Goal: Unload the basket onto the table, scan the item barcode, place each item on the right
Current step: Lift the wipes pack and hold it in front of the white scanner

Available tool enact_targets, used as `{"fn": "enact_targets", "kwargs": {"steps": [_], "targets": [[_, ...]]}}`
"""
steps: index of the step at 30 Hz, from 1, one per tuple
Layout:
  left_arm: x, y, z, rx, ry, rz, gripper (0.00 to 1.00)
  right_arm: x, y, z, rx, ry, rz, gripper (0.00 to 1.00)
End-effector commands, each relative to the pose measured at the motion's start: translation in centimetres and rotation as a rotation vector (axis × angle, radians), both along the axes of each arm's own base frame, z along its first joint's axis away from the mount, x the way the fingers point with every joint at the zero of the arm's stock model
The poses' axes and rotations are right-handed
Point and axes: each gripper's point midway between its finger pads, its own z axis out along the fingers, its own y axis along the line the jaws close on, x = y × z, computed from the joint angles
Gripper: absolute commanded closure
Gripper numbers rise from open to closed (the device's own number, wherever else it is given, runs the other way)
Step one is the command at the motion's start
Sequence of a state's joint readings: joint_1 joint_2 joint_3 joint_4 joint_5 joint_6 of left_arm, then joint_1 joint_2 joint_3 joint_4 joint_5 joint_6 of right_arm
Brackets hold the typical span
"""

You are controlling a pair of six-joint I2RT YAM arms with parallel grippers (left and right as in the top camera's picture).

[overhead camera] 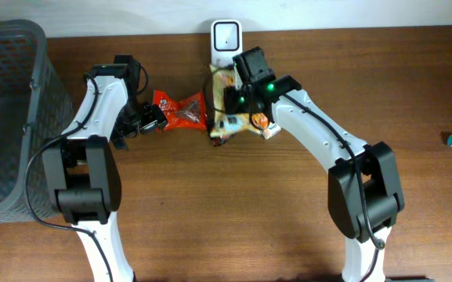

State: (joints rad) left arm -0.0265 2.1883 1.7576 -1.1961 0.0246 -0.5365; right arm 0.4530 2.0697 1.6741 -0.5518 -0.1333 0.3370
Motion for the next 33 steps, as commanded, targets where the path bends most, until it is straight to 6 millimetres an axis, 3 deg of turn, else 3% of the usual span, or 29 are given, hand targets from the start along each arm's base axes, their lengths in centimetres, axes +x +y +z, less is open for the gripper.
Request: {"fn": "enact_targets", "kwargs": {"steps": [1, 5, 9, 14, 17, 21, 24, 27, 33], "targets": [[-0.2, 0.4, -0.4, 0.015, 0.012, 0.012, 0.01, 3.2, 1.2, 3.2, 0.056, -0.166, -0.024, 0.96], [-0.3, 0.4, -0.4, 0.015, 0.013, 0.012, 0.01, 6.4, 0.0, 5.9, 0.085, -0.310, -0.185, 0.96], [-0.3, 0.4, -0.4, 0.015, 0.013, 0.012, 0.01, 8.0, 0.1, 9.1, 0.133, -0.401, -0.204, 0.96], [-0.3, 0.4, -0.4, 0.015, 0.013, 0.012, 0.01, 9.9, -1.4, 13.1, 0.218, -0.453, -0.296, 0.96], [-0.2, 0.4, -0.4, 0.015, 0.012, 0.012, 0.01, 10.8, -1.9, 13.1, 0.236, -0.476, -0.314, 0.96], [-0.2, 0.4, -0.4, 0.015, 0.012, 0.012, 0.01, 12.1, -2.5, 10.0, 0.292, -0.412, -0.396, 0.96], [-0.2, 0.4, -0.4, 0.015, 0.012, 0.011, 0.01, 12.5, -1.7, 8.0, 0.488, -0.257, -0.438, 0.96], [-0.3, 0.4, -0.4, 0.015, 0.013, 0.012, 0.01, 12.9, -1.1, 8.4, 0.661, -0.144, -0.453, 0.96], [-0.2, 0.4, -0.4, 0.015, 0.012, 0.012, 0.01, 13.3, -1.2, 9.5, 0.915, 0.031, -0.653, 0.96]]}}
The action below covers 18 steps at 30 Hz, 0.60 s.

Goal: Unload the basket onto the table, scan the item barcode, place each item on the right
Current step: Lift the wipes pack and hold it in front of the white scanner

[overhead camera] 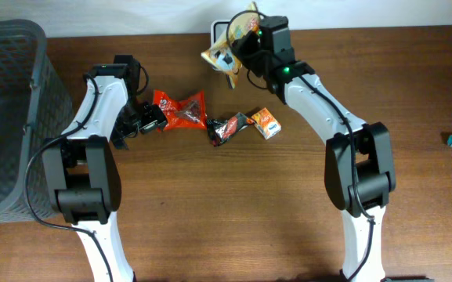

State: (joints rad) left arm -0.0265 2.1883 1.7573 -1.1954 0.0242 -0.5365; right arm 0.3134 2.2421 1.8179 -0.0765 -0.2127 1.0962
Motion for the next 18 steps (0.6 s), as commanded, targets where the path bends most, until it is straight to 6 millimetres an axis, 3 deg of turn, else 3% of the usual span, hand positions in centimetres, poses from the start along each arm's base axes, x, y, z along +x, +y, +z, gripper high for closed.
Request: {"fn": "enact_targets", "kwargs": {"steps": [1, 4, 9, 12, 18], "targets": [[-0.3, 0.4, -0.4, 0.014, 0.013, 0.012, 0.01, 0.7, 1.4, 5.0, 0.260, 0.002, -0.053, 0.96], [-0.3, 0.4, -0.4, 0.014, 0.013, 0.012, 0.01, 0.5, 2.0, 4.5, 0.260, 0.020, -0.055, 0.96], [-0.3, 0.4, -0.4, 0.014, 0.013, 0.012, 0.01, -0.3, 1.5, -1.3, -0.007, 0.055, 0.002, 0.96], [-0.3, 0.4, -0.4, 0.014, 0.013, 0.012, 0.01, -0.8, 0.6, -3.5, -0.221, 0.015, 0.097, 0.96], [-0.3, 0.4, -0.4, 0.014, 0.013, 0.012, 0.01, -0.8, -0.3, -3.1, -0.524, -0.111, 0.255, 0.96]]}}
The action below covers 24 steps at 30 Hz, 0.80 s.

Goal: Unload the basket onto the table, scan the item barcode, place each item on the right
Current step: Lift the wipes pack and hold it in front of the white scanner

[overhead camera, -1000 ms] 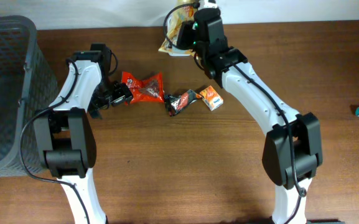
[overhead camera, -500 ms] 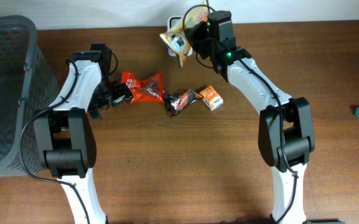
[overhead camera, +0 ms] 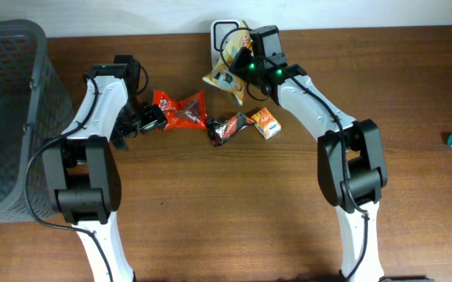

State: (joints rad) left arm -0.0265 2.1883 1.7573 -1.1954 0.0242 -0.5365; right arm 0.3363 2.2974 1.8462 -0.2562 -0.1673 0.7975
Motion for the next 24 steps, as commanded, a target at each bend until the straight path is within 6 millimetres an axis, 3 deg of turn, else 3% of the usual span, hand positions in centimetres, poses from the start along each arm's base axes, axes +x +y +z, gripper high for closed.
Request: {"fn": "enact_targets", "kwargs": {"steps": [1, 4, 7, 16, 21, 24], "targets": [[-0.3, 0.4, -0.4, 0.014, 0.013, 0.012, 0.01, 1.2, -0.7, 2.9, -0.276, -0.179, 0.166, 0.96], [-0.3, 0.4, -0.4, 0.014, 0.013, 0.012, 0.01, 0.8, -1.2, 2.9, -0.395, -0.190, 0.250, 0.96], [-0.3, 0.4, -0.4, 0.014, 0.013, 0.012, 0.01, -0.4, -1.7, 1.7, -0.456, -0.140, 0.314, 0.96], [-0.3, 0.4, -0.4, 0.014, 0.013, 0.012, 0.01, -1.9, -1.0, 0.7, -0.411, -0.079, 0.366, 0.96], [-0.3, 0.4, -0.4, 0.014, 0.013, 0.012, 0.01, -1.1, -0.8, 1.4, -0.405, -0.120, 0.355, 0.96], [-0.3, 0.4, -0.4, 0.014, 0.013, 0.012, 0.01, 0.4, -0.4, 3.0, -0.393, -0.211, 0.332, 0.96]]}}
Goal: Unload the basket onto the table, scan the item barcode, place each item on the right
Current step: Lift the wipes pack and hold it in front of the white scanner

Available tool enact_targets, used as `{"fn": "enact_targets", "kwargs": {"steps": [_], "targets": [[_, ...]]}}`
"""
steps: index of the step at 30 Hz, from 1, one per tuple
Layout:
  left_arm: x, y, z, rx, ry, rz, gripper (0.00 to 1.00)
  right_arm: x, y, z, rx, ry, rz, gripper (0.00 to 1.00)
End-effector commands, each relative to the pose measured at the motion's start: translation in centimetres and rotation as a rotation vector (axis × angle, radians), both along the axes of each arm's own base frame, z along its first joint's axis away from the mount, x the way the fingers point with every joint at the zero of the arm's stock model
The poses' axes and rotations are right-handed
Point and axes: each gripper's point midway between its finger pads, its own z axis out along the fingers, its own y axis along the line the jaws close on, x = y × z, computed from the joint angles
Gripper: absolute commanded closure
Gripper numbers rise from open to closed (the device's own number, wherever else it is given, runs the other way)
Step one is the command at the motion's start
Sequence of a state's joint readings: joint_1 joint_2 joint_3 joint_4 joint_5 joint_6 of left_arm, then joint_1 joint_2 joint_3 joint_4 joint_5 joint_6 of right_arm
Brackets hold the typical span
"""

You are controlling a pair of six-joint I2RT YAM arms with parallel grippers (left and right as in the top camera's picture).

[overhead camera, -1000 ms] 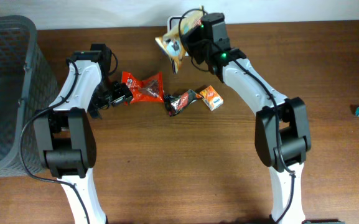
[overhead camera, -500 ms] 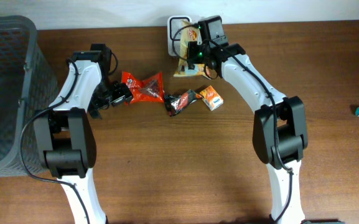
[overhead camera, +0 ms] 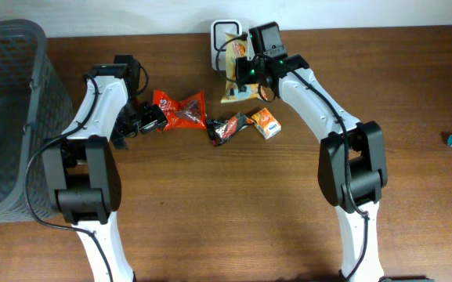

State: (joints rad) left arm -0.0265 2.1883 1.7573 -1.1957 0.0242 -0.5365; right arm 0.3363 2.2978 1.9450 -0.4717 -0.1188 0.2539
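The white barcode scanner stands at the table's far edge, centre. Just right of it and in front, my right gripper is shut on a yellow snack packet. The packet hangs below the fingers, a little nearer than the scanner's window. My left gripper rests at the left end of a red snack packet on the table. The overhead view does not show whether its fingers are closed on the packet.
A black-and-red packet and a small orange box lie just in front of the held packet. A grey mesh basket fills the left side. A blue item lies at the right edge.
The yellow packet was tilted out to the left of my right gripper, across the scanner's lower part. Now it hangs under the gripper, slightly right and nearer, and the scanner face shows. The left arm is unchanged.
My right gripper was down on the yellow packet among the items on the table. Then it held the packet up over the scanner, hiding most of it. After that the packet sat lower at the scanner's front, and now just right of it. The left arm stayed put.
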Motion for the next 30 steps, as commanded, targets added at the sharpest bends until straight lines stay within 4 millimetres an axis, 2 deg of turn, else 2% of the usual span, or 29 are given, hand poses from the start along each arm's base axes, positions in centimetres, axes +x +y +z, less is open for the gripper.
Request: {"fn": "enact_targets", "kwargs": {"steps": [1, 6, 12, 20, 23, 30], "targets": [[-0.3, 0.4, -0.4, 0.014, 0.013, 0.012, 0.01, 1.9, 1.0, 3.1, 0.037, -0.125, 0.011, 0.96], [-0.3, 0.4, -0.4, 0.014, 0.013, 0.012, 0.01, 3.5, 1.3, 3.4, 0.053, -0.199, 0.002, 0.96], [-0.3, 0.4, -0.4, 0.014, 0.013, 0.012, 0.01, 3.9, 1.2, -0.1, 0.029, -0.161, -0.008, 0.96], [-0.2, 0.4, -0.4, 0.014, 0.012, 0.012, 0.01, 4.2, -0.2, -0.7, -0.035, -0.166, -0.072, 0.96], [-0.2, 0.4, -0.4, 0.014, 0.012, 0.012, 0.01, 4.1, -0.3, -0.3, -0.036, -0.164, -0.073, 0.96], [-0.3, 0.4, -0.4, 0.014, 0.013, 0.012, 0.01, 4.8, -0.2, 4.3, -0.018, -0.221, -0.081, 0.96]]}}
